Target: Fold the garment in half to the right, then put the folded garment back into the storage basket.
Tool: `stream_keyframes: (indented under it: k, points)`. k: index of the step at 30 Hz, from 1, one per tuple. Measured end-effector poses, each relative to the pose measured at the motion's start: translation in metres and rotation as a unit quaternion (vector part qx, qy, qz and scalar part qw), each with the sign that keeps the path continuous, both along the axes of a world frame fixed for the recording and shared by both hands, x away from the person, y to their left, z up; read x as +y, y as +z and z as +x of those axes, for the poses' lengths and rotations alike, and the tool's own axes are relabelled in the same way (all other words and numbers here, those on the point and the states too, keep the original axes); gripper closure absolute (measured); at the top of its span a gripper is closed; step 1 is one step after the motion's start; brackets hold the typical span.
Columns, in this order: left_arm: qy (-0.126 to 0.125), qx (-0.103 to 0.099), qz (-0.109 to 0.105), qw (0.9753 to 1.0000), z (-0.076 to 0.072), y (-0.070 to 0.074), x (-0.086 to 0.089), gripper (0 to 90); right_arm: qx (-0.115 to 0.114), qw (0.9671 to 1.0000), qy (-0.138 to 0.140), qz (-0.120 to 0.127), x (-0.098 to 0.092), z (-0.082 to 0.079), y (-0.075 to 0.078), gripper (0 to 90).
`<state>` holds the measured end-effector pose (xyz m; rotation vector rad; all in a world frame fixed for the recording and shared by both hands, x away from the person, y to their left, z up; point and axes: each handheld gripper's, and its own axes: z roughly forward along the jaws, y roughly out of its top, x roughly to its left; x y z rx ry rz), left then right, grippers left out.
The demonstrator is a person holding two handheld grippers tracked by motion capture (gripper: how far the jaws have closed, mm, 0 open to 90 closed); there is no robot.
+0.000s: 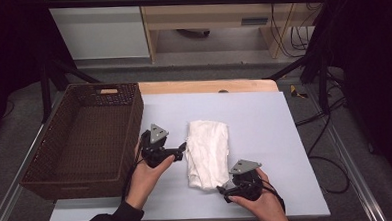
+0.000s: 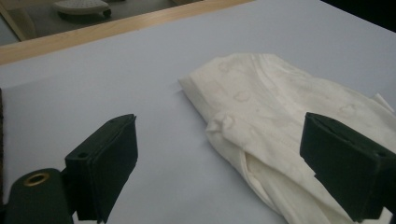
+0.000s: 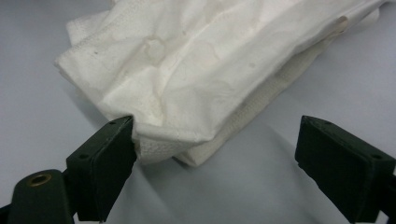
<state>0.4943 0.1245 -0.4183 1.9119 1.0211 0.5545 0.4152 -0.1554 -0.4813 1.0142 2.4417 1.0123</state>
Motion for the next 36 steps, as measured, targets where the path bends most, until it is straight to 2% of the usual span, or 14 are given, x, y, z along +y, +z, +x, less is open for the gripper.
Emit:
stream_keyframes:
  k: [10,14,18,20,25,36]
  points:
    - [0.0,0.026,0.02,0.9995,0.032,0.003,-0.017,11.9,0.001,0.9999,-0.001,0.013,-0.003,-0.001,-0.002,13.8]
    - [-0.011,0.037,0.021,0.999,0.035,0.003,-0.022,11.9,0.004,0.9999,-0.002,0.009,-0.002,-0.002,-0.003,14.0]
    - [-0.01,0.039,0.027,0.9988,0.038,0.003,-0.025,12.0,0.005,0.9999,-0.001,0.009,0.0,-0.001,-0.004,14.1]
    - [-0.012,0.042,0.022,0.9988,0.04,0.002,-0.028,12.1,0.004,1.0,-0.001,0.009,0.0,-0.001,-0.003,14.1]
    - [-0.008,0.04,0.032,0.9987,0.048,0.001,-0.034,12.8,0.003,1.0,-0.002,0.009,0.0,-0.001,-0.004,14.1]
    - [0.004,0.055,0.027,0.9981,0.065,-0.014,-0.04,14.9,0.003,1.0,0.0,0.008,0.0,-0.002,-0.005,14.4]
